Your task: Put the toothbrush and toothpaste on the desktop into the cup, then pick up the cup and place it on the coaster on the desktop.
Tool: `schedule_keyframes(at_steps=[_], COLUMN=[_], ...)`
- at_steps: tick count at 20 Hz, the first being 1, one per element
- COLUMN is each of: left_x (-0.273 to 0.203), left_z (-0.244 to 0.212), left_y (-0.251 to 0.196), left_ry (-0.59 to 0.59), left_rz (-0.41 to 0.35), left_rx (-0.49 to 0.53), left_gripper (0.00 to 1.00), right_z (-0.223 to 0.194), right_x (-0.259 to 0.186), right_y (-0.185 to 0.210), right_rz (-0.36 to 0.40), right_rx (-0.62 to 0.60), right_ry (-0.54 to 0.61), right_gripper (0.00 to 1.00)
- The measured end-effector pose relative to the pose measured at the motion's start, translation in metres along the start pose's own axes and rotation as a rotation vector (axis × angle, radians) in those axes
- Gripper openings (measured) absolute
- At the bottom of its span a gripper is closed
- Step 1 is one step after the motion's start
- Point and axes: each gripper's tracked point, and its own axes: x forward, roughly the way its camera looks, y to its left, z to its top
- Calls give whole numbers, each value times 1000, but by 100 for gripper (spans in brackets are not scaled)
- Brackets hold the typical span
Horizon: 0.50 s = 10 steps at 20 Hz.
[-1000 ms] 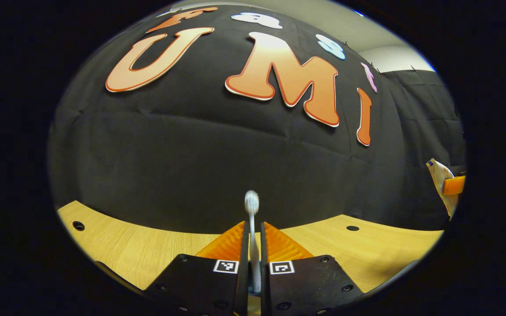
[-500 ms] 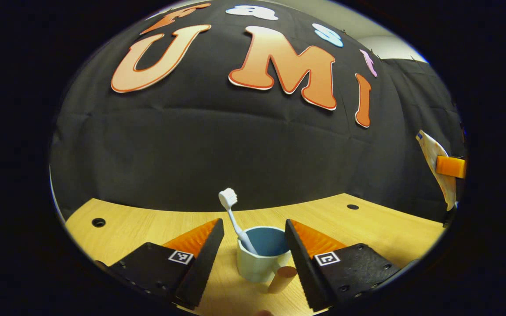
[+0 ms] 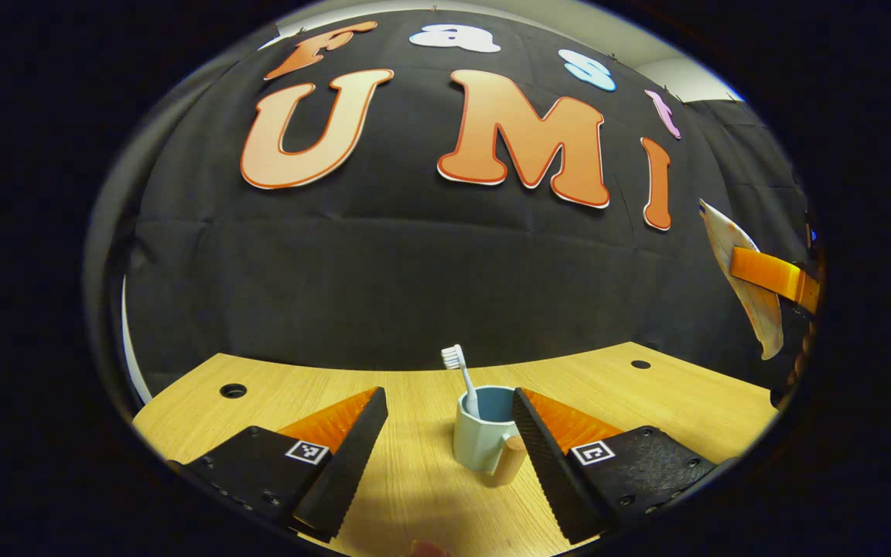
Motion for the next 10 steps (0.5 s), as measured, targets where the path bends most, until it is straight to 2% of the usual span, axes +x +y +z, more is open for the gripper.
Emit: schedule_keyframes(at_steps=[6, 10], left_x=[-31, -39], left_z=[-9, -19], left_y=[-14, -17], left_ry=[3, 10], left_rz=[-9, -29], left_rx=[40, 20], left_gripper=[98, 98], right_z=[8, 10], right_x=[27, 51], right_y=[18, 40], right_rz=[37, 86], right_rx=[37, 58], right_ry=[-79, -119], right_gripper=[11, 11])
